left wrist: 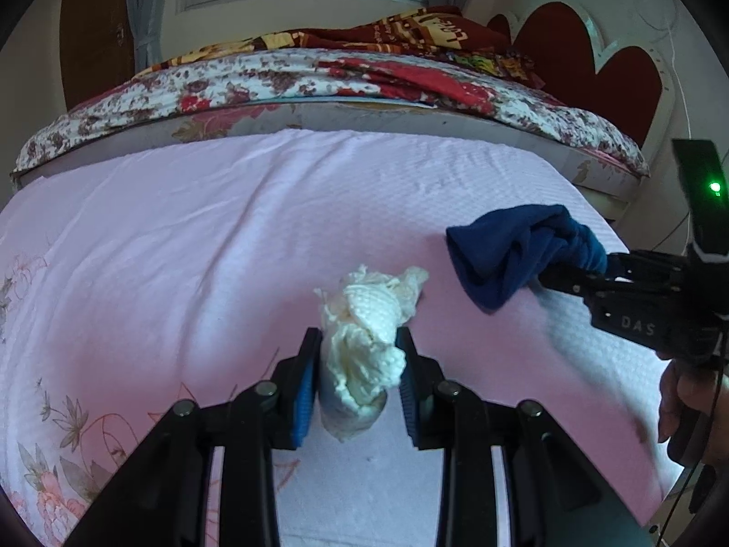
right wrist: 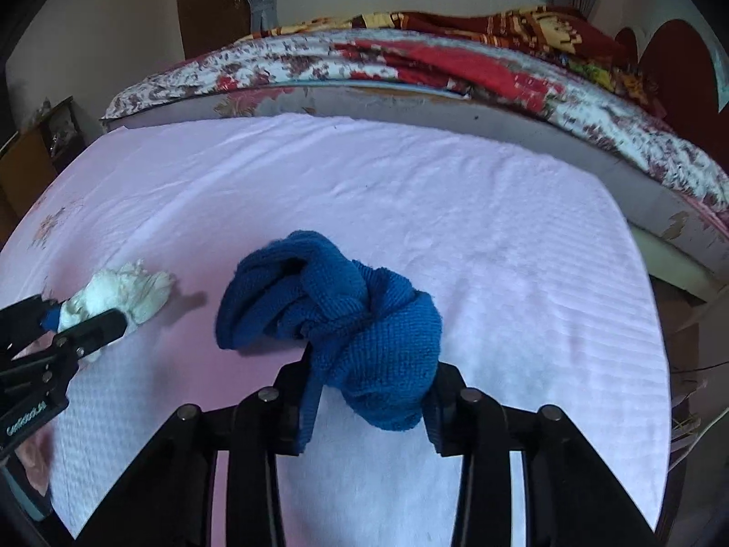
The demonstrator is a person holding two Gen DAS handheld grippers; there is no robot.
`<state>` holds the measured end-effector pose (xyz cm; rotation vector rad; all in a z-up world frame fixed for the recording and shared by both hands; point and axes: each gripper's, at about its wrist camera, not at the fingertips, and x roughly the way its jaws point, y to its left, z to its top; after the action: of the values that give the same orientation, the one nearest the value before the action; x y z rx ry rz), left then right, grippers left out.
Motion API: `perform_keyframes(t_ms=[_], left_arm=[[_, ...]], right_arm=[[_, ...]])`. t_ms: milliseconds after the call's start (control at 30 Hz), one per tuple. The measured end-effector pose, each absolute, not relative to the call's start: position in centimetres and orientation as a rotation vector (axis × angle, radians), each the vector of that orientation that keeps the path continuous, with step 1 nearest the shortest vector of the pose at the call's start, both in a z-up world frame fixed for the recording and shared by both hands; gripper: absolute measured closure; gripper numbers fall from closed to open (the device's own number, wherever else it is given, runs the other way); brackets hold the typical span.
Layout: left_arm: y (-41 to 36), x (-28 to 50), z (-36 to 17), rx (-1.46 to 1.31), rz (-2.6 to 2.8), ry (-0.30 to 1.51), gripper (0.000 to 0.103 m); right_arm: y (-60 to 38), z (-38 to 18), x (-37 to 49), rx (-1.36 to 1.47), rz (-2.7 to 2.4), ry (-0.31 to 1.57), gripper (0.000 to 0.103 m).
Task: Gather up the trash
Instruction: 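Grasp the white tissue with the left tool while the right tool grasps the blue sock, then carry the white tissue and blue sock over the black bin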
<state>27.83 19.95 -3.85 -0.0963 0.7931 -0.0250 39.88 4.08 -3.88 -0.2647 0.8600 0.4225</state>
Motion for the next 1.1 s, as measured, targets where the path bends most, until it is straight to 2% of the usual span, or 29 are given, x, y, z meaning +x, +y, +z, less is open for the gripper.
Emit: perform_keyframes(t_ms=[1100], left_arm=[[7.9,16.7,1.2,-0.006,-0.201,0.689,0.07]], right_arm=[[-11.5,5.1,20.1,-0.162,0.309,0.672,0.064]])
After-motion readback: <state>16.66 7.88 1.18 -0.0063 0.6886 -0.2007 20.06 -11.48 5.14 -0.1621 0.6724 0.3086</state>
